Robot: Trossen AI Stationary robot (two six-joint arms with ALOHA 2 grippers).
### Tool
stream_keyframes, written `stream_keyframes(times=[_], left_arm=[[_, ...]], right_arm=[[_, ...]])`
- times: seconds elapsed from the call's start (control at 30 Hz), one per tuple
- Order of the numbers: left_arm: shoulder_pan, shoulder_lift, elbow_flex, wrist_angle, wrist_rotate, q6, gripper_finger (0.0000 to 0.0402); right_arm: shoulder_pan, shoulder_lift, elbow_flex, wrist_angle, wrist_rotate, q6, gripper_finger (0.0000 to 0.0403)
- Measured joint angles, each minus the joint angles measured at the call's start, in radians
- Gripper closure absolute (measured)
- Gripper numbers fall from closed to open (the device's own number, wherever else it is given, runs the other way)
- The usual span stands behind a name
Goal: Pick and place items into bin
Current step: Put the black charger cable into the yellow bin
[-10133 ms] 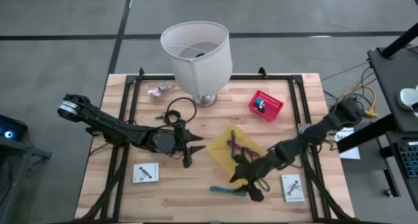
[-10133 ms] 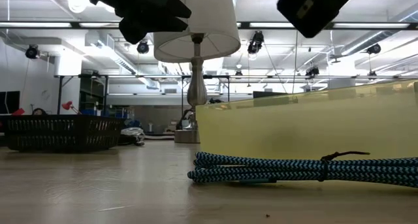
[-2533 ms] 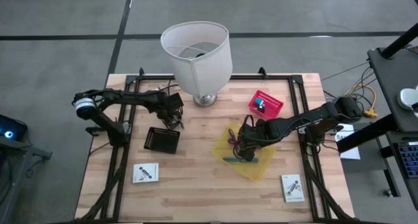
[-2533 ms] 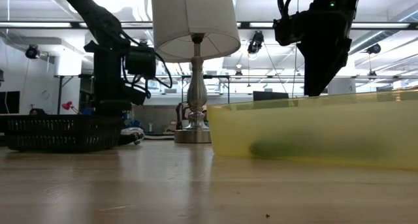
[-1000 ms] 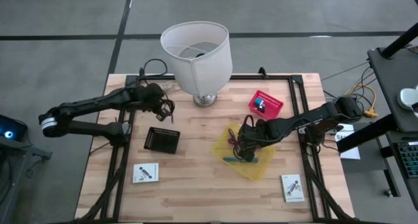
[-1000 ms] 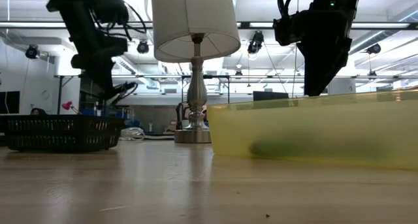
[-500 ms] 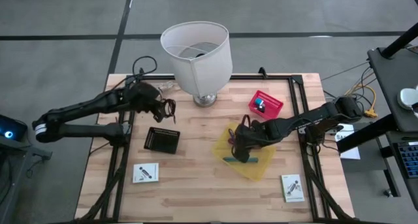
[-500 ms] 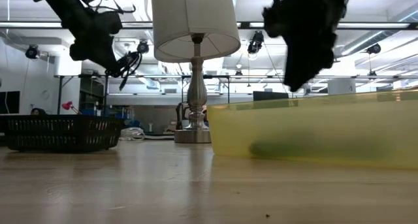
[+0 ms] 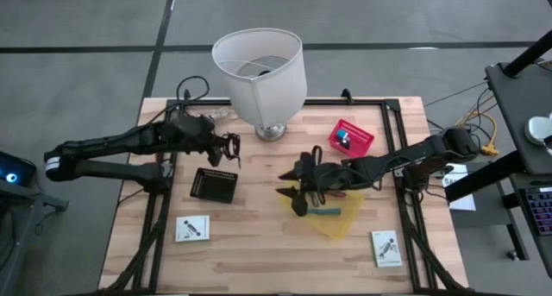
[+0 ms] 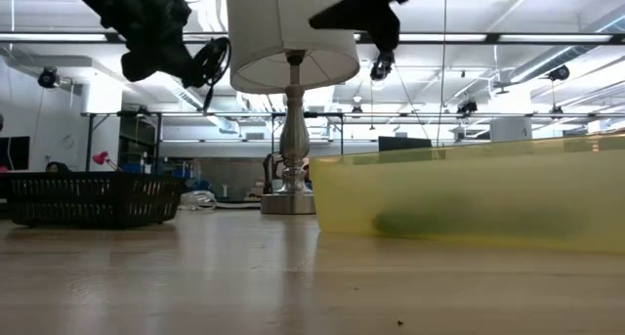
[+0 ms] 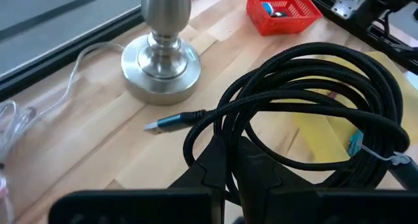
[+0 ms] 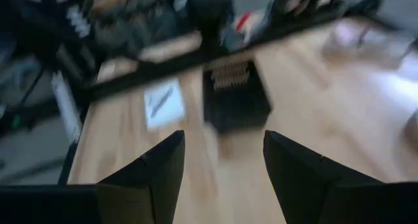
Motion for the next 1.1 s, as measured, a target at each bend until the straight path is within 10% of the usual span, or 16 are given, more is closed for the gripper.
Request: stream_keyframes(times=[0.23, 1.1], left_arm=[[-0.083, 0.089, -0.001, 0.090, -0.017, 0.001, 0.0401], [-0.233, 0.373, 0.002, 0.546, -0.168, 0.001, 0.0401]], right_arm=[[-0.007, 0.005, 0.000, 0.061, 0.179, 0.104, 0.0208], [-0.083, 0.041, 0.000, 0.088, 0.172, 0.373, 0.0109]])
